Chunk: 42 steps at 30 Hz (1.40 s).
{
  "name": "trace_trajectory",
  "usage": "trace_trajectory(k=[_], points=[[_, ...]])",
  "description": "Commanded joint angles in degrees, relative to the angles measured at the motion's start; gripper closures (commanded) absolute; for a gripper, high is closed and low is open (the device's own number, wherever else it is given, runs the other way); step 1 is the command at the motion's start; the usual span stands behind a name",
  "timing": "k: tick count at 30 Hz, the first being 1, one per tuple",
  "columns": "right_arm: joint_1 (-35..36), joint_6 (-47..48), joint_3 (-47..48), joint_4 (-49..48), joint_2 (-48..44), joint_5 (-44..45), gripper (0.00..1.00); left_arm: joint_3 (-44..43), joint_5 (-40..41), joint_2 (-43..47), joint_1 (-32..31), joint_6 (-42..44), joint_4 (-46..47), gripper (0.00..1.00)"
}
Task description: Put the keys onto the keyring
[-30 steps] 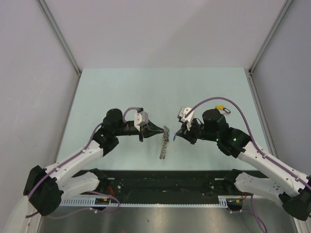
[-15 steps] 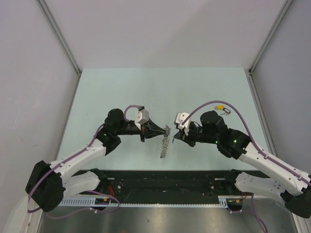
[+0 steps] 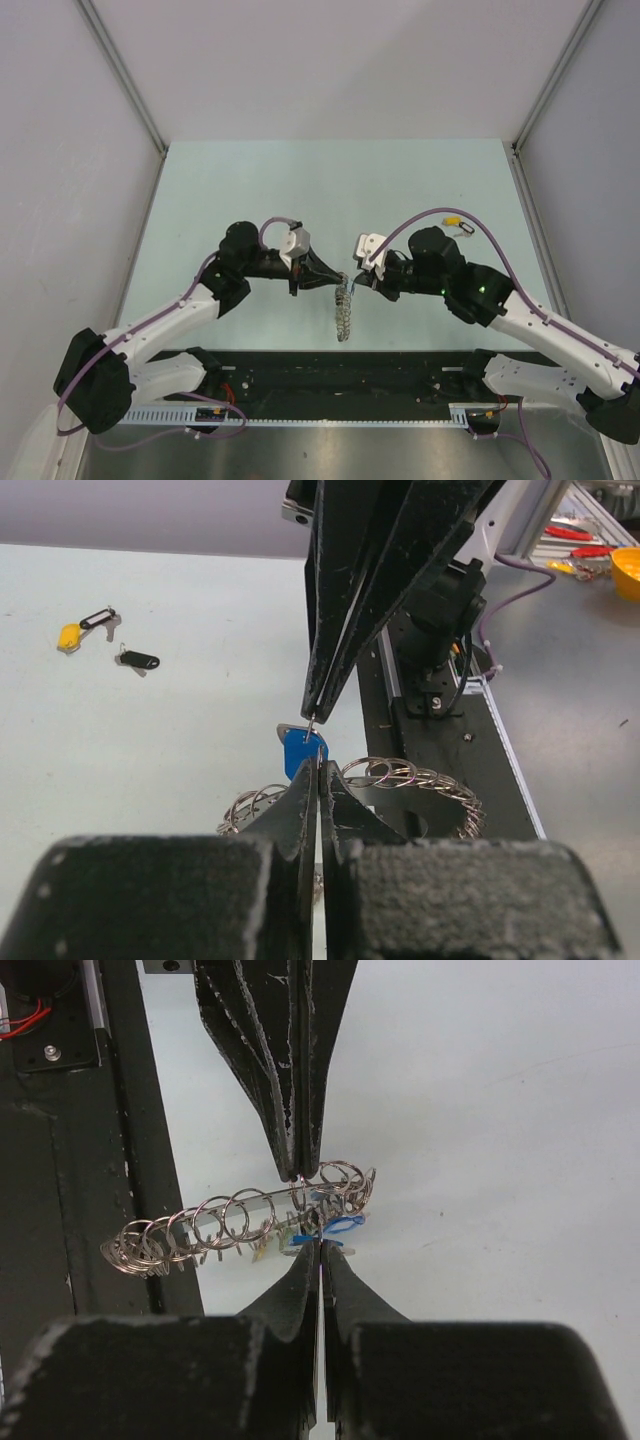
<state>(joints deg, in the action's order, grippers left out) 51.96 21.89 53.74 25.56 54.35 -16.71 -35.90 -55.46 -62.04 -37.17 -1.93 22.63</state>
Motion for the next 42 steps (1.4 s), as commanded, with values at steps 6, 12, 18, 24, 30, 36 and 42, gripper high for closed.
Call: trace_trajectory(k=[6, 12, 18, 24, 30, 36, 42], points=[[1.12, 0.87, 3.92, 0.98, -0.29, 1.07, 1.0, -7.95, -5.88, -1.77, -0.36, 9.22, -8.04, 0.99], [2.0, 0.52, 4.01, 1.77, -0.03, 1.5, 1.0, -7.17, -6.06, -2.47, -0.36, 10.55, -7.43, 1.0], [2.53, 0.44, 3.92, 2.91, 0.85, 3.52, 1.0, -7.78, -5.54, -2.82, -0.36, 12.21, -9.18, 1.0], [2.53, 0.0, 3.92, 3.62, 1.11, 4.67, 1.0, -7.69, -5.45, -2.91, -0.36, 12.31, -9.1, 1.0], [2.61, -0.36, 3.83, 2.65, 1.64, 3.97, 1.0, -7.43, -5.27, -2.47, -0.36, 12.13, -8.75, 1.0], [2.62, -0.88, 3.83, 2.21, 1.73, 2.21, 1.0, -7.43, -5.27, -2.56, -0.36, 12.04, -8.48, 1.0], [2.53, -0.88, 3.92, 1.95, 1.99, 1.77, 1.0, -7.43, -5.18, -2.73, -0.36, 11.95, -8.39, 1.0]])
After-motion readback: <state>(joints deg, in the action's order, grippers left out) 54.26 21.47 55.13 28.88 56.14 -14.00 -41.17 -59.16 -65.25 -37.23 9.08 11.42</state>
